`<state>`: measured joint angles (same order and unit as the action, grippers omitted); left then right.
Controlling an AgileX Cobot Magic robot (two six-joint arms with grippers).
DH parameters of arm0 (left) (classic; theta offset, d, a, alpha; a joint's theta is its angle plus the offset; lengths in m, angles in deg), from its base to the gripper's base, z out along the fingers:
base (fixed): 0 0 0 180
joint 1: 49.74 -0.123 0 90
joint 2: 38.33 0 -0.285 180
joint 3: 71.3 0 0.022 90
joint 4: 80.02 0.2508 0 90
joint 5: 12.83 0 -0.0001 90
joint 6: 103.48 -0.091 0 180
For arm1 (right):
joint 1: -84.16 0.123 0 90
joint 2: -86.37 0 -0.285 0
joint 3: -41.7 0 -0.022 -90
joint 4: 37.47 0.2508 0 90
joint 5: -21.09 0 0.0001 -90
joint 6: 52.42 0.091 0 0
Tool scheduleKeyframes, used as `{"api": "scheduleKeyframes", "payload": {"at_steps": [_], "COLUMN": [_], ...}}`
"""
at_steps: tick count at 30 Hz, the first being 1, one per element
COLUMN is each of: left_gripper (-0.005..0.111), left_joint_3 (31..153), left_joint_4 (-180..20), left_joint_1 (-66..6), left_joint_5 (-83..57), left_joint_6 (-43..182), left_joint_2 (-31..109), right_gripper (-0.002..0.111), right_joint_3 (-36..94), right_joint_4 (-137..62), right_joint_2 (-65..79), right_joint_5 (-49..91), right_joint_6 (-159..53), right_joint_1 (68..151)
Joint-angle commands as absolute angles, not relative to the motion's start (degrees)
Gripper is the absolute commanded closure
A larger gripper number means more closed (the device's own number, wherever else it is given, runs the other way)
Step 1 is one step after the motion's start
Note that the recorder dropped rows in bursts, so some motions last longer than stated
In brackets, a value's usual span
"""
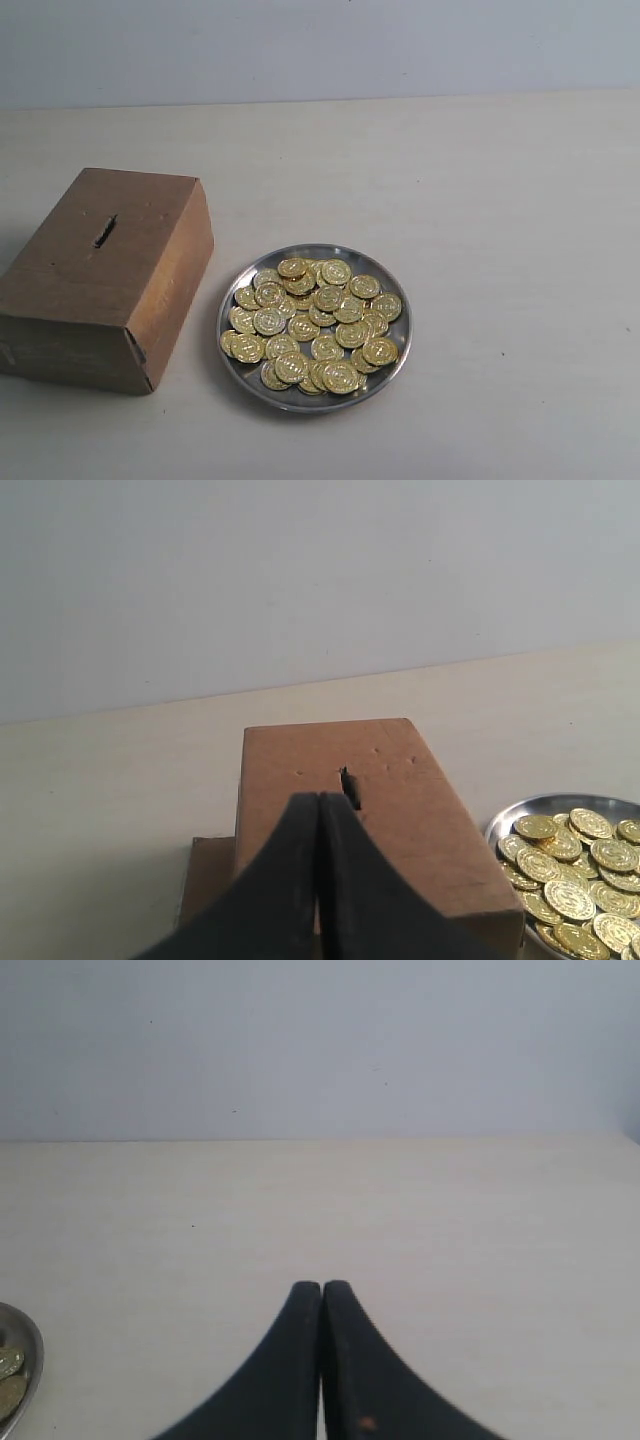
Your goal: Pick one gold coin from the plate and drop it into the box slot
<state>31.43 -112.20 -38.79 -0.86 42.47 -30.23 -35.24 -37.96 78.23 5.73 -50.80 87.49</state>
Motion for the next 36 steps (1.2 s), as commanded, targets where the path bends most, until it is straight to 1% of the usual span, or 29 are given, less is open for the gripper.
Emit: {"api": "scheduleKeyframes", "payload": {"at_steps": [1,25,28,33,36], "left_gripper": [0.107,0.107,0.107,0.107,0.107], "left_joint_3": [31.5,31.5,31.5,31.5,31.5], "left_joint_4": [-112.0,-111.8,-107.7,-106.9,-103.4], "left_joint_1": [-38.4,-38.4,-38.4,-38.5,-39.4], "left_joint_5": [-0.9,-0.9,-0.9,0.4,2.2], "left_joint_6": [42.5,42.4,40.6,41.2,44.4], "left_joint_2": [-30.5,-30.5,-30.5,-30.5,-30.5], "right_gripper": [0.108,0.108,0.108,0.108,0.108], "right_joint_3": [-35.5,-35.5,-35.5,-35.5,-35.5], "right_joint_4": [-37.0,-36.0,-36.0,-36.0,-36.0], "right_joint_2": [78.6,78.6,78.6,78.6,78.6], "right_joint_5": [5.7,5.7,5.7,5.7,5.7], "right_joint_6": [-50.5,-50.7,-50.7,-50.7,-50.7], "right_joint_1": [87.2,87.2,87.2,87.2,87.2]}}
